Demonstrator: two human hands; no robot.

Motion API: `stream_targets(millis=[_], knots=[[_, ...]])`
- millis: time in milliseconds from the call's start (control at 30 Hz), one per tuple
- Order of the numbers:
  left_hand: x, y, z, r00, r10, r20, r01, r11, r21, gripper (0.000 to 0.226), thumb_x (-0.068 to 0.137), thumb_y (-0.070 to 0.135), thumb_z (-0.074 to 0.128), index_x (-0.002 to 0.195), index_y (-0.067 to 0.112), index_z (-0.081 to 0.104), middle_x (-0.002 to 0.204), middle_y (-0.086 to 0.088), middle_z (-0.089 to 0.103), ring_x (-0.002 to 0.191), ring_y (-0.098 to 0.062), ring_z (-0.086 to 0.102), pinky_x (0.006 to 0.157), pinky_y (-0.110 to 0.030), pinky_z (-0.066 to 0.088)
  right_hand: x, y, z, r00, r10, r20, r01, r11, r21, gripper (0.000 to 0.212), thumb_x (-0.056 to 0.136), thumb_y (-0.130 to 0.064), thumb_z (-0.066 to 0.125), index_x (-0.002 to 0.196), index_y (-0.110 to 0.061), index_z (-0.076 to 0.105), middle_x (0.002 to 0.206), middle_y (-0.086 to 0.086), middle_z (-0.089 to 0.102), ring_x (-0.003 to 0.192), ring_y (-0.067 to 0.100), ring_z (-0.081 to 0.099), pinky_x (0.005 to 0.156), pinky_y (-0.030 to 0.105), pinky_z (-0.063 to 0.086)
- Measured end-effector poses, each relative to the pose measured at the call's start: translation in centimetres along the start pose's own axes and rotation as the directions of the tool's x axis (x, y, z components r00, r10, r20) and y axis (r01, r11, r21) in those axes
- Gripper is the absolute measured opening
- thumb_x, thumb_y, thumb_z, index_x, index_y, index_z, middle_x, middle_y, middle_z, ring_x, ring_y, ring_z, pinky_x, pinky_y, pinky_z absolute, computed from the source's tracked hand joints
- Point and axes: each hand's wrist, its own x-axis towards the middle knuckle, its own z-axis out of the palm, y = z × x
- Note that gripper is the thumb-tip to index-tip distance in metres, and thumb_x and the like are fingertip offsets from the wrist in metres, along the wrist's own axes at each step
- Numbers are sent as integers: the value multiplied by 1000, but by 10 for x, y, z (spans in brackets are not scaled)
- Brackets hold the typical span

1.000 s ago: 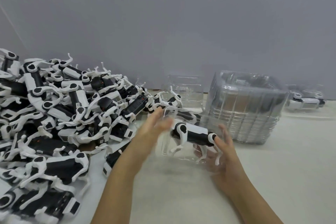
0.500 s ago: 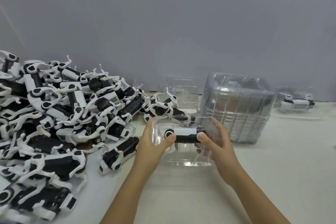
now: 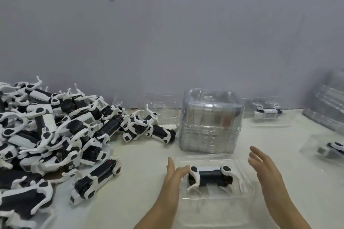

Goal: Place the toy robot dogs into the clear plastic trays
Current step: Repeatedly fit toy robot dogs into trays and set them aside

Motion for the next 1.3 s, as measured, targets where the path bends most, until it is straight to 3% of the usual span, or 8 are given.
stream_targets(millis=[67, 167, 233, 400, 633, 967, 1167, 1300], knots=[[5, -10, 25, 998, -15, 57, 16, 1000, -20, 124, 47, 49, 69, 154, 37, 7, 163, 13, -1, 149, -8, 3, 119, -36, 7, 3, -3, -31, 965, -70, -253, 83, 996, 38, 32, 94, -12, 56, 120, -29, 60, 129, -1, 60, 116, 6, 54, 95, 27, 35], [16, -27, 63, 986, -30, 166, 31, 1000, -4, 143, 25, 51, 69, 155, 24, 17, 163, 0, 7, 149, -12, 6, 120, -38, 9, 6, -11, -87, 785, -126, -607, 222, 971, 85, 27, 90, -3, 55, 111, -19, 62, 115, 7, 66, 97, 2, 60, 85, 19, 39], [25, -38, 92, 984, -8, 180, 4, 1000, 18, 137, 17, 47, 64, 145, 11, 34, 155, -10, 19, 147, -18, 15, 115, -37, 17, 6, -15, -124, 665, -107, -739, 280, 953, 114, 22, 90, -3, 55, 101, -19, 63, 103, 5, 67, 95, 10, 60, 84, 17, 39], [48, -71, 165, 975, -91, 202, 97, 995, -20, 146, 18, 46, 69, 153, 16, 23, 159, -16, 20, 147, -31, 21, 120, -50, 17, 3, 4, -212, 432, 33, -901, 304, 936, 180, 17, 94, -11, 54, 104, -23, 60, 103, 2, 58, 97, 19, 53, 83, 24, 39], [55, -89, 256, 968, -118, 219, 136, 989, -65, 119, 44, 44, 62, 152, 24, 16, 161, -9, 4, 147, -12, 8, 114, -39, 15, 5, 26, -261, 508, 166, -845, 325, 871, 367, 28, 102, -17, 43, 129, -25, 46, 122, 3, 50, 118, 28, 48, 100, 44, 42], [83, -98, 342, 965, -216, 146, 221, 975, -22, 91, 90, 39, 61, 156, 27, 0, 164, -2, -10, 150, -15, -7, 119, -44, -1, 7, 38, -268, 528, 106, -842, 383, 856, 348, 38, 104, -20, 38, 141, -21, 44, 143, 10, 43, 127, 25, 45, 109, 42, 35], [78, -89, 344, 943, -205, 261, 208, 978, 17, 80, 96, 40, 53, 155, 33, -1, 164, 4, -9, 150, -13, -5, 119, -42, 0, 12, 45, -269, 564, 12, -826, 329, 914, 238, 31, 100, -12, 45, 127, -25, 53, 139, 8, 48, 132, 23, 45, 92, 31, 52], [62, -88, 278, 923, 60, 379, -89, 994, 58, 67, 95, 22, 57, 148, 44, 23, 159, 16, 12, 144, 0, 12, 117, -35, 15, 15, 45, -272, 587, 46, -808, 309, 910, 276, 33, 99, -4, 41, 128, -15, 53, 132, 10, 49, 124, 23, 48, 65, 13, 53]])
